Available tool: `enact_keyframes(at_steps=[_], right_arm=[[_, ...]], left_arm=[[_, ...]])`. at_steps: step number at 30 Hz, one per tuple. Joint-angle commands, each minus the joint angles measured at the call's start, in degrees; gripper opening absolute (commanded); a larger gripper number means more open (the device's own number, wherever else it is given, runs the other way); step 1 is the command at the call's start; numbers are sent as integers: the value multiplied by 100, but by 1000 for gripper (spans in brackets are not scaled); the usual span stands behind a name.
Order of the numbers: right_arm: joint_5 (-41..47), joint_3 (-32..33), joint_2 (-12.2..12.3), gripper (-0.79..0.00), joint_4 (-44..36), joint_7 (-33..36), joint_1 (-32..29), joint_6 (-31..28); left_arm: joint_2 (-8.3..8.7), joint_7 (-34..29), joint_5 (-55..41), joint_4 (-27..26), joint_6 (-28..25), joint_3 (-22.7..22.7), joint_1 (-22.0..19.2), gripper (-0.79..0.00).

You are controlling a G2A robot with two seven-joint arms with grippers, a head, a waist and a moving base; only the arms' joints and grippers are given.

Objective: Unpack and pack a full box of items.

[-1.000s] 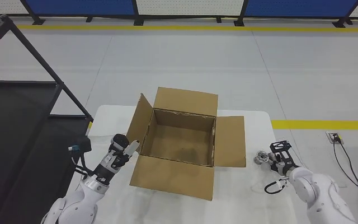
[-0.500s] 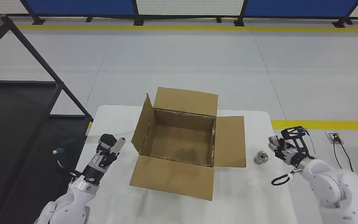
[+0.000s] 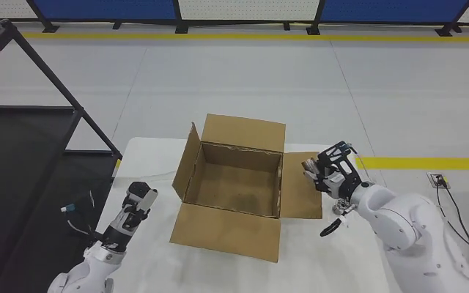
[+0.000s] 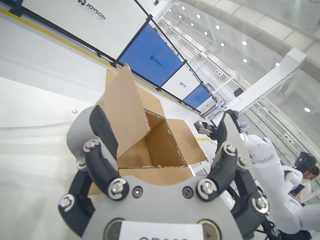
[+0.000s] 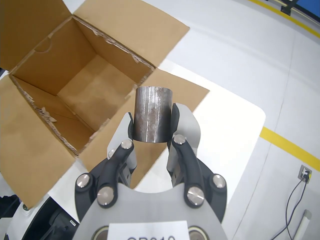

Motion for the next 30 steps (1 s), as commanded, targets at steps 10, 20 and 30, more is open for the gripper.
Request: enact_keyframes(at_steps=[10, 20, 30], right_arm=[[-47, -568, -99, -785, 298, 68, 550, 337], [66, -640, -107, -785, 408, -49, 464, 184], [595, -1954, -423, -785, 1735, 257, 1834, -458]], left_arm=[[-26, -793, -40, -226, 61, 835, -51, 0], [-154, -278, -31, 467, 869, 1361, -1072, 0], [-192, 305, -157, 455, 1233, 1134, -1006, 0]])
